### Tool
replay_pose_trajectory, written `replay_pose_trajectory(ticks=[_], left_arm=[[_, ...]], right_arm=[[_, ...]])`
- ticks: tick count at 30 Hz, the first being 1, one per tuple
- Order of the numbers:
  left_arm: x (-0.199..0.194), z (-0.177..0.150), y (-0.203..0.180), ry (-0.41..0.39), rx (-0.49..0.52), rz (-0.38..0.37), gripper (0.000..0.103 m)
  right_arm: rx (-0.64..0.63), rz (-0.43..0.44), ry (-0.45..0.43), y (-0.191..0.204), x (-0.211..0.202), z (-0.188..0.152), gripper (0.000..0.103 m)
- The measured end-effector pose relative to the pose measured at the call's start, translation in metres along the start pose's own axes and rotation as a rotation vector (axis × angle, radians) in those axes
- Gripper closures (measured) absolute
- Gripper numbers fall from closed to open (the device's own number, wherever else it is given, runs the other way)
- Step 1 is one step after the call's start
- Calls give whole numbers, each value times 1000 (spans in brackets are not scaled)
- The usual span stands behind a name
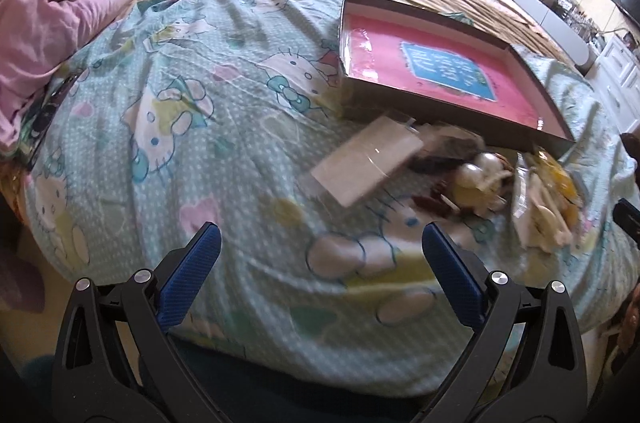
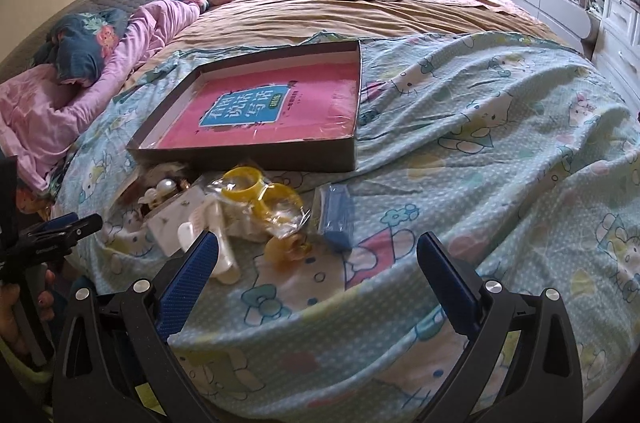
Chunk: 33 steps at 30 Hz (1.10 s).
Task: Organize jewelry
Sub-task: 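Grasp the clear plastic packet with the left tool while the right grasps the blue box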
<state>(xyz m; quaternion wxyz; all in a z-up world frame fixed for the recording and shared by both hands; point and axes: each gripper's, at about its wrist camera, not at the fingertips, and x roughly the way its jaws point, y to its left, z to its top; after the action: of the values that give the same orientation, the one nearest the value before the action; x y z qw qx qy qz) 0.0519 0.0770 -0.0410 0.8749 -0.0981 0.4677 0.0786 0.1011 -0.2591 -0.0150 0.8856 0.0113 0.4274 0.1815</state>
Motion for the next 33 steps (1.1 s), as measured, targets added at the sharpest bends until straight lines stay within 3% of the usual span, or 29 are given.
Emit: replay_pose_trajectory(ticks=[3, 6, 8, 12, 19, 27, 33], left_arm=[[11, 9, 1, 15, 5, -26, 10], [16, 17, -3, 9, 30, -46, 19], [21, 23, -6, 6, 47, -49, 23], [35, 31, -11, 17, 94, -52, 34], [49, 33, -19, 33, 126, -88, 45], [41, 32, -18, -1, 142, -111, 59], [16, 33, -12, -50, 122, -128, 60]], right_arm=[[13, -8, 13, -6, 9, 3, 5], [30, -16, 26, -13, 18, 6, 6], [28, -21, 36, -15, 24, 7, 20], [39, -11, 73, -20, 38, 9, 34], [52, 53, 122, -22, 59, 11, 63], [76, 98, 111, -32, 58, 13, 68], [67, 104, 52, -41, 31, 21, 70]])
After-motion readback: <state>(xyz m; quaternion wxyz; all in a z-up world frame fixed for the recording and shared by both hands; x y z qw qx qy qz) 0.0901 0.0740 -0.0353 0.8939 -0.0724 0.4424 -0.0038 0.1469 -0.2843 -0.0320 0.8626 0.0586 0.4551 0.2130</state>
